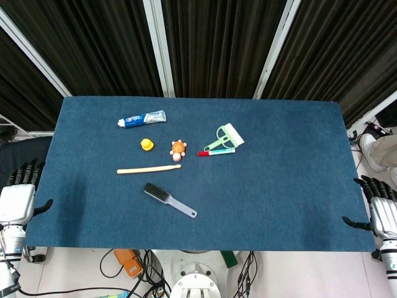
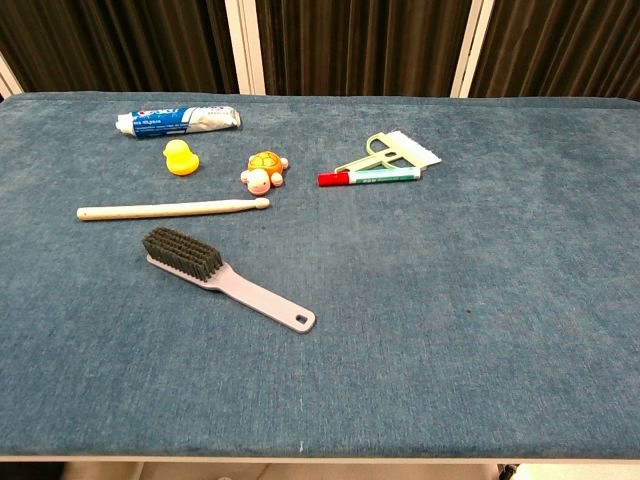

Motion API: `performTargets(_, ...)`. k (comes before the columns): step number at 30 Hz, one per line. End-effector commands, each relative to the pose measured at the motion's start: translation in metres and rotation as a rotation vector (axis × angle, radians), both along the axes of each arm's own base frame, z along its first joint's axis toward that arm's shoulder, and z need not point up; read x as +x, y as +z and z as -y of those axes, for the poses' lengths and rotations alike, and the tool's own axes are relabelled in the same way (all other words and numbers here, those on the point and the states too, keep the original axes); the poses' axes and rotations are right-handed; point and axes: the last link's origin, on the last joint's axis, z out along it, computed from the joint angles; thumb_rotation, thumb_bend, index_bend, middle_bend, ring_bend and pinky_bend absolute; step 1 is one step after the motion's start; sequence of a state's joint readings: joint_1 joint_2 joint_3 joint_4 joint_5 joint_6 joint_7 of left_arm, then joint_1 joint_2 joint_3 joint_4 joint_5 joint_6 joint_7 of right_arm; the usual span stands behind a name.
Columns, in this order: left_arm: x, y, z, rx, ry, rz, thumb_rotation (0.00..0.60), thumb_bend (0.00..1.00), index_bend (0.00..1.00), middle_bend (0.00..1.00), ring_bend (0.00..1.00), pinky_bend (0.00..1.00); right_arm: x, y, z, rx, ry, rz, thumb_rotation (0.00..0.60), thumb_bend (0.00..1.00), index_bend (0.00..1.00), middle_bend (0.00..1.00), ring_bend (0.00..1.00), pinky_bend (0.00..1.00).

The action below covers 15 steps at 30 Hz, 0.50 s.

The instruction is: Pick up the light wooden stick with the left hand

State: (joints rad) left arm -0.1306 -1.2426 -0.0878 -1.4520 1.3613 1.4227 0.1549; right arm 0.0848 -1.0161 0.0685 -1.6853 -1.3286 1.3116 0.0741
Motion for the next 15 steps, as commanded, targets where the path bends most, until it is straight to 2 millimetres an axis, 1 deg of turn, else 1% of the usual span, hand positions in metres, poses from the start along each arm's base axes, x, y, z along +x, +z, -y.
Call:
performTargets(1,0.0009,0.0014,0.0011,0.005,-0.004,0.002,0.6,0.16,0.06,0.0,0.0,0.14,-0.0004,0.0001,0.0001,-0.001,-0.005,0.004,0.6,0.18,0.21,0.14,0.09,0.0)
performTargets(7,0.0016,0.0024,0.0014,0.006,-0.006,0.006,0.6,0.16,0.06,0.0,0.0,0.14,0.0004,0.0008,-0.0001,-0.005,0.004,0.0,0.6,0.18,0.2,0.14,0.09,0.0)
performTargets(15,0.0023,0.0009,0.0012,0.001,-0.009,0.005,0.6,0.16,0.06,0.0,0.0,0.14,0.0036,0.0017,0.0005,-0.035,0.063,-0.003,0.6,0.18,0.2,0.14,0.09,0.0)
